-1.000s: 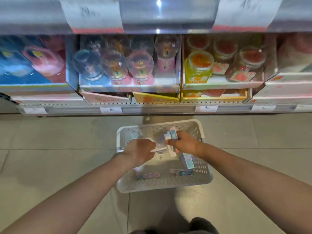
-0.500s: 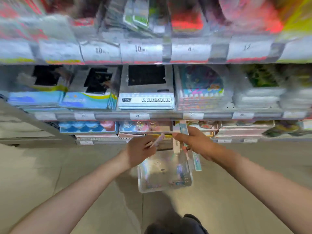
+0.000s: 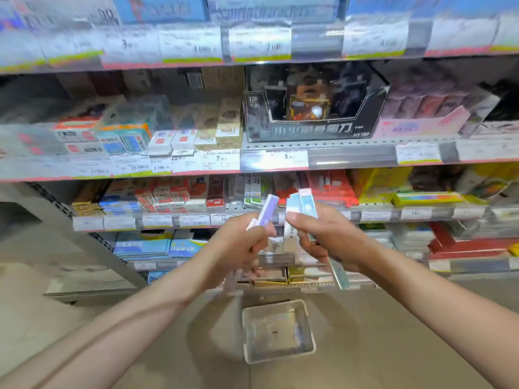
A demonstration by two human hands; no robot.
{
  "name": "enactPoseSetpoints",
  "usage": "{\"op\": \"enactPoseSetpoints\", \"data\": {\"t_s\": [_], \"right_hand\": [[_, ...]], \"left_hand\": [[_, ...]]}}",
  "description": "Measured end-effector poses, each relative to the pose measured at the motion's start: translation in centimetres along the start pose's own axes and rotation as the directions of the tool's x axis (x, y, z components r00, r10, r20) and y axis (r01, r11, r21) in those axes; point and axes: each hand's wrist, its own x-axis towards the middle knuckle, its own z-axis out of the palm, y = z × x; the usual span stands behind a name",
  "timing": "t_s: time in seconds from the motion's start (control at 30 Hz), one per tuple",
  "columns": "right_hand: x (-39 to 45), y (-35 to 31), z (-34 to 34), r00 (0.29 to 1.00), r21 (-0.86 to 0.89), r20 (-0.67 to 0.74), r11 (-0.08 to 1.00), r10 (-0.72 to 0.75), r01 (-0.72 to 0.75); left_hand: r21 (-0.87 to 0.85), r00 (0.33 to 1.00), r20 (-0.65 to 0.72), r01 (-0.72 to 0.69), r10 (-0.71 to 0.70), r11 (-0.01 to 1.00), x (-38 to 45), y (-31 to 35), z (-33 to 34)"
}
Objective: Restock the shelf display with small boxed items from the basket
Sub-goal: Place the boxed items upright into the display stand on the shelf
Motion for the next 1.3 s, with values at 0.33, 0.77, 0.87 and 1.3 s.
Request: {"op": "enactPoseSetpoints", "data": {"t_s": [0.33,0.77,0.87,1.3], "right_hand": [[-2.8,-11.3,1.2,0.958,0.066,-0.054,0.956,-0.283,0.286],[-3.5,-16.6,-2.3,0.891,0.040,-0.126,0.895,-0.436,0.444],[-2.8,-17.3,-3.5,0.879,-0.016,-0.069,0.882,-0.471,0.472],[3.0,-21.0,-11.7,0.853,-0.037,0.031,0.852,-0.522,0.522]], "left_hand": [[0.063,0.945,0.036,-0.327,0.326,0.943,-4.5,12.0,-1.5],[-0.437,0.932,0.290,-0.072,0.216,0.897,-3.5,16.5,-2.1],[-0.503,0.891,0.389,-0.006,0.233,0.864,-2.2,16.9,-1.8],[-0.436,0.921,0.286,-0.120,0.264,0.892,5.1,21.0,-1.1]]}}
